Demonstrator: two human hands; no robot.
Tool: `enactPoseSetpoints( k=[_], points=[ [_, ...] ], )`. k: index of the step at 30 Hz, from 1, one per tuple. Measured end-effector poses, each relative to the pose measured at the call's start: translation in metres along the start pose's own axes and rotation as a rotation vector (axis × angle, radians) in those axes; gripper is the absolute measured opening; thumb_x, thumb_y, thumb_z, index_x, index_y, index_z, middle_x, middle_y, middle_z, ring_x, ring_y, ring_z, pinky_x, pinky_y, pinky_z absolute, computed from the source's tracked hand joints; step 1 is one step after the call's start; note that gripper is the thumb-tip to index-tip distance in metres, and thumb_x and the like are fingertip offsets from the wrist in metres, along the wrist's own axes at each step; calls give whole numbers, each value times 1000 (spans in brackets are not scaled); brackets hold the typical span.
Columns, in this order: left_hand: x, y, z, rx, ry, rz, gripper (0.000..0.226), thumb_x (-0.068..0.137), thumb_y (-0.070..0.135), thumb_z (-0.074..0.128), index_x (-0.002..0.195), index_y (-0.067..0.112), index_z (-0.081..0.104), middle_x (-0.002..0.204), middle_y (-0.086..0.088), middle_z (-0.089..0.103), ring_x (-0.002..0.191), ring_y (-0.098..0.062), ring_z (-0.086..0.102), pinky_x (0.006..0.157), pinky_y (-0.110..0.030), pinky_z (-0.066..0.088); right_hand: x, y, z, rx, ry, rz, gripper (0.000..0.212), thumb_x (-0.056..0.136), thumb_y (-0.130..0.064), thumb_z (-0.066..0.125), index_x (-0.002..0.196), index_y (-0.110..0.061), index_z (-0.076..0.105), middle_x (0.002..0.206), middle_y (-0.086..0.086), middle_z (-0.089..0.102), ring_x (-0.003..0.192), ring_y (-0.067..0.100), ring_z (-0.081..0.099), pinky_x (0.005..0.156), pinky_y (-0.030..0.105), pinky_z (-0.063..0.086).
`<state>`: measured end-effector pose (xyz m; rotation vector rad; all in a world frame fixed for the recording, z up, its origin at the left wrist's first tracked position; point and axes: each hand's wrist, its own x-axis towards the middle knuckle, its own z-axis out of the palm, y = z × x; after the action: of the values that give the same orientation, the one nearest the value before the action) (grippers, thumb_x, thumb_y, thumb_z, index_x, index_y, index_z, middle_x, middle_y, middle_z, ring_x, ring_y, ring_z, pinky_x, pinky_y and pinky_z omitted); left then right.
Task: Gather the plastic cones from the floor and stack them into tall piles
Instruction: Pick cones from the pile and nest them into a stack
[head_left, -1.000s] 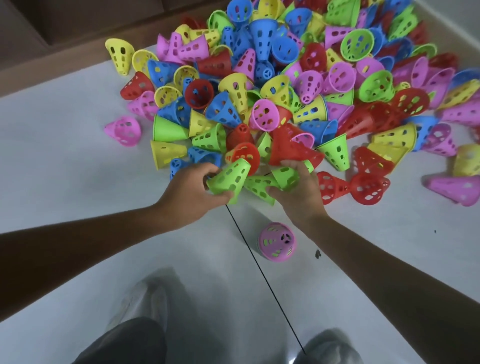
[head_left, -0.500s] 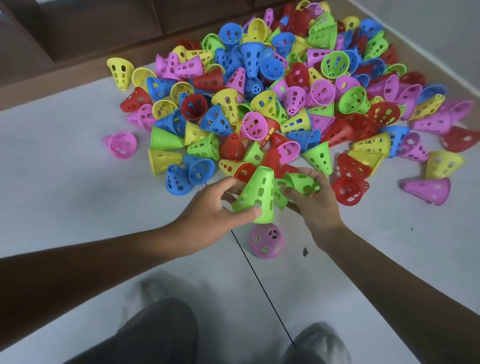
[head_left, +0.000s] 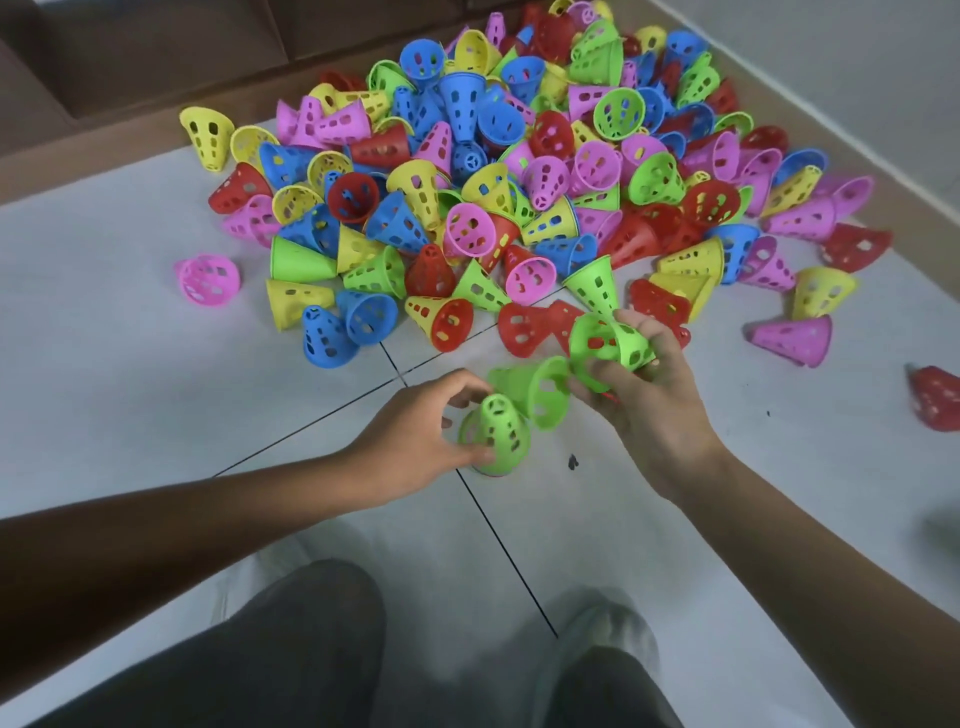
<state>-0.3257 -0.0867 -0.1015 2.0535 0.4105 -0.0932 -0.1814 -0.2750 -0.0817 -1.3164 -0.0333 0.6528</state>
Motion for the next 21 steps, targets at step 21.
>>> enactPoseSetpoints(
  k=[21],
  points=[
    [24, 5, 3, -52, -90, -18, 38, 97, 47, 58, 134, 54, 52, 114, -14, 70, 108, -33, 67, 95, -54, 53, -27, 0, 21, 70, -103, -3, 53, 87, 15, 64, 125, -21, 54, 107, 6, 67, 101, 25, 70, 88, 43, 59]
  ],
)
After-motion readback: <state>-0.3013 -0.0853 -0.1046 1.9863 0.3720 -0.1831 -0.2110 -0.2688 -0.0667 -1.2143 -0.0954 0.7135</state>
